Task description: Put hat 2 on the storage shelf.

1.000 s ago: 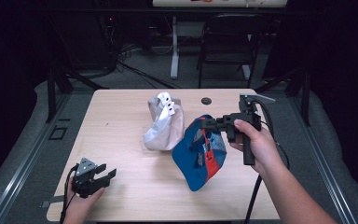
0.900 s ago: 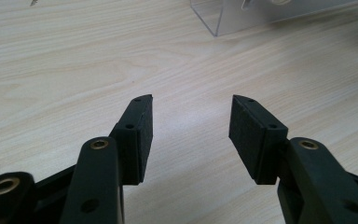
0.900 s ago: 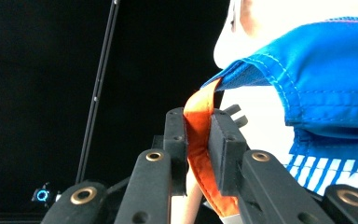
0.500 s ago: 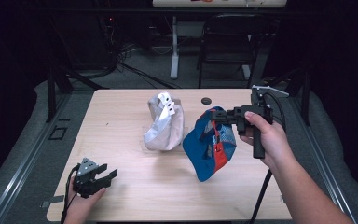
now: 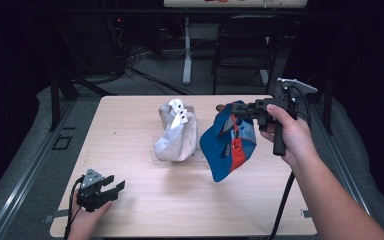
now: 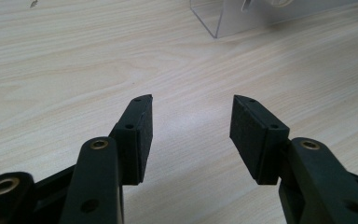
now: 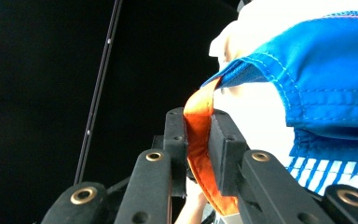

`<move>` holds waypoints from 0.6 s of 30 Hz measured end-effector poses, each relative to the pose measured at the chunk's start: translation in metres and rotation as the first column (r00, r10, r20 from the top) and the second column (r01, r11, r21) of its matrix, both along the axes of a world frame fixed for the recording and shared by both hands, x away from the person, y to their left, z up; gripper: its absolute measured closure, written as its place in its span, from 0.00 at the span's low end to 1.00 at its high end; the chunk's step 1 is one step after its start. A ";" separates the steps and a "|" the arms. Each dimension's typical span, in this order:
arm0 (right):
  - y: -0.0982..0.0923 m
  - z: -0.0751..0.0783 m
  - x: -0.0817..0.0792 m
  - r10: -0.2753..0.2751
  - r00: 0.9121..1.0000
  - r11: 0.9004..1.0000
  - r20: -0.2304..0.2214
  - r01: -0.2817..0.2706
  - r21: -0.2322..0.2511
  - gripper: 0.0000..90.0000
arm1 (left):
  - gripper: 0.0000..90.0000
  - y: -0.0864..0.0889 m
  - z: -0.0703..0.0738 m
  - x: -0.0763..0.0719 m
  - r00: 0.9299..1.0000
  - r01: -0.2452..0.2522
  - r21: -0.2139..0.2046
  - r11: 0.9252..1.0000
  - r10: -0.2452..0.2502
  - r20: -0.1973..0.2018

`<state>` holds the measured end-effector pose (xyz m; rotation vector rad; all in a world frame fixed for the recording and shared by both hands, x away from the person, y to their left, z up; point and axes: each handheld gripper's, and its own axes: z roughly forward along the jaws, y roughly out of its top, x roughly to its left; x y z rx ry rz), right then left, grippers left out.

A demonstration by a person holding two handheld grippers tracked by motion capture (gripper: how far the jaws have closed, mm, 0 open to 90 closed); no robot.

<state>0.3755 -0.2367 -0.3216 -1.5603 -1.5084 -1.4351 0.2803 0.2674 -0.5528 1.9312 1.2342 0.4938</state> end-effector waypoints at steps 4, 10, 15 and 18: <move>-0.001 0.002 0.006 -0.026 1.000 1.000 -0.006 0.026 0.001 0.87 | 0.55 0.001 0.000 0.000 1.000 0.002 0.001 1.000 -0.002 0.001; -0.004 0.003 0.015 -0.076 0.997 0.997 -0.005 0.076 -0.008 0.87 | 0.55 0.004 0.001 0.000 1.000 -0.001 0.001 1.000 0.001 -0.008; -0.007 0.003 0.021 -0.110 0.994 0.994 -0.005 0.110 -0.005 0.87 | 0.55 0.004 0.002 0.001 1.000 0.004 0.003 1.000 -0.004 -0.007; -0.010 0.004 0.026 -0.127 0.992 0.992 -0.005 0.127 -0.009 0.87 | 0.55 0.004 0.002 0.001 1.000 0.008 0.006 1.000 -0.008 -0.014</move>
